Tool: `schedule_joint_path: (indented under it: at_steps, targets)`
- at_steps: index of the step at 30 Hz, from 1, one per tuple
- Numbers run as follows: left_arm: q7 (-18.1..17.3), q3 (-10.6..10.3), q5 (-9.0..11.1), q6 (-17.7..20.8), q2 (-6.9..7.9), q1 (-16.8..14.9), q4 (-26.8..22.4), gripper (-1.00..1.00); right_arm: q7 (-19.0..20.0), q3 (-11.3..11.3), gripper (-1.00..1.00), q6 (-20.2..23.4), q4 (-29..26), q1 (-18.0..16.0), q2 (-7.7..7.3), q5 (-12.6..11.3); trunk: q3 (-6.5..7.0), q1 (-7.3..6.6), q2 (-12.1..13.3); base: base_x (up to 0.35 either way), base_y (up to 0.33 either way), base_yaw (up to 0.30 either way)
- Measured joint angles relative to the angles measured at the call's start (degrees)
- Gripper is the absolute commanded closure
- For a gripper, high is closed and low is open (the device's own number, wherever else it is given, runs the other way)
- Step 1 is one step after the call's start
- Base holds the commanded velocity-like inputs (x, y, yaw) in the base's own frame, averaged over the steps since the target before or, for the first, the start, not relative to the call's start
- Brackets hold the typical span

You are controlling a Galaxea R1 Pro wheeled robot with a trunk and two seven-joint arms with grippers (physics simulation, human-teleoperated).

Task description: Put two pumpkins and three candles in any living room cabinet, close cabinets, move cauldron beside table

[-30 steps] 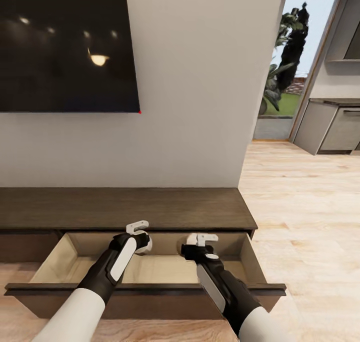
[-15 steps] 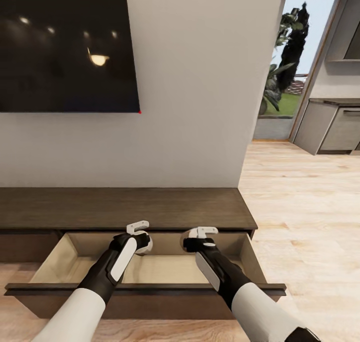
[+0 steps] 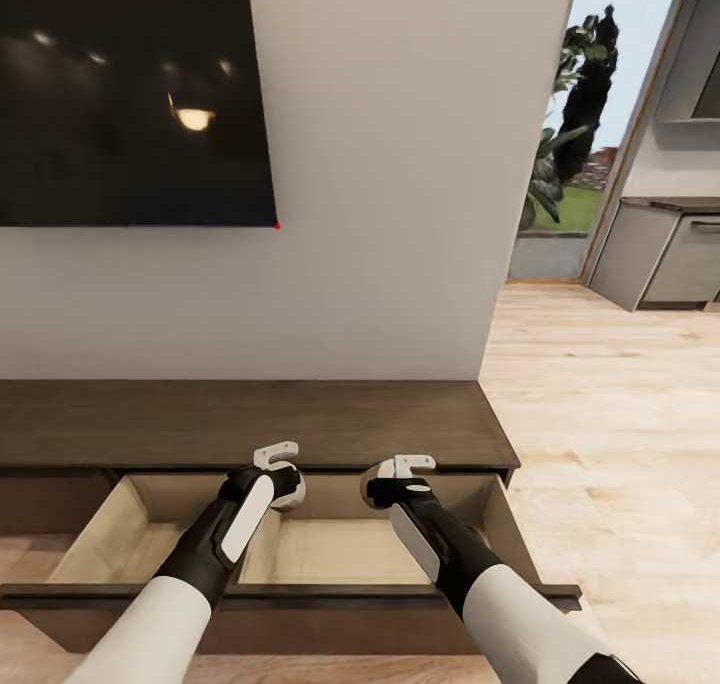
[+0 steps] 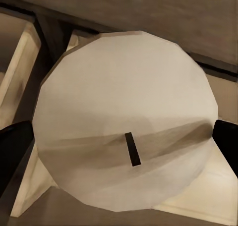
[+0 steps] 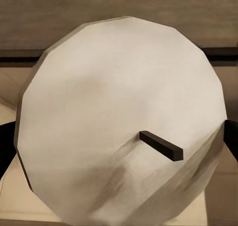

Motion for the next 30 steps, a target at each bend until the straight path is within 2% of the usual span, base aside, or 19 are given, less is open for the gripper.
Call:
schedule_joint_path:
  at_steps: [10, 20, 30]
  targets:
    - [0.0, -0.17, 0.02, -0.06, -0.08, 0.0, 0.04, 1.0, 0.0, 0.0, 1.0, -0.04, 0.0, 0.0, 0.0, 0.0, 0.0, 0.0, 0.0, 0.108, 0.0, 0.0]
    - [0.08, -2.36, -0.06, -0.08, -0.03, 0.0, -0.04, 1.0, 0.07, 0.0, 1.0, -0.11, 0.0, 0.0, 0.0, 0.03, 0.0, 0.02, 0.0, 0.018, 0.0, 0.0]
    - [0.1, -2.45, 0.02, -0.05, -0.07, 0.01, -0.03, 1.0, 0.96, -0.01, 1.0, -0.15, -0.14, 0.01, 0.0, 0.01, -0.18, 0.23, -0.38, 0.0, 0.0, 0.0]
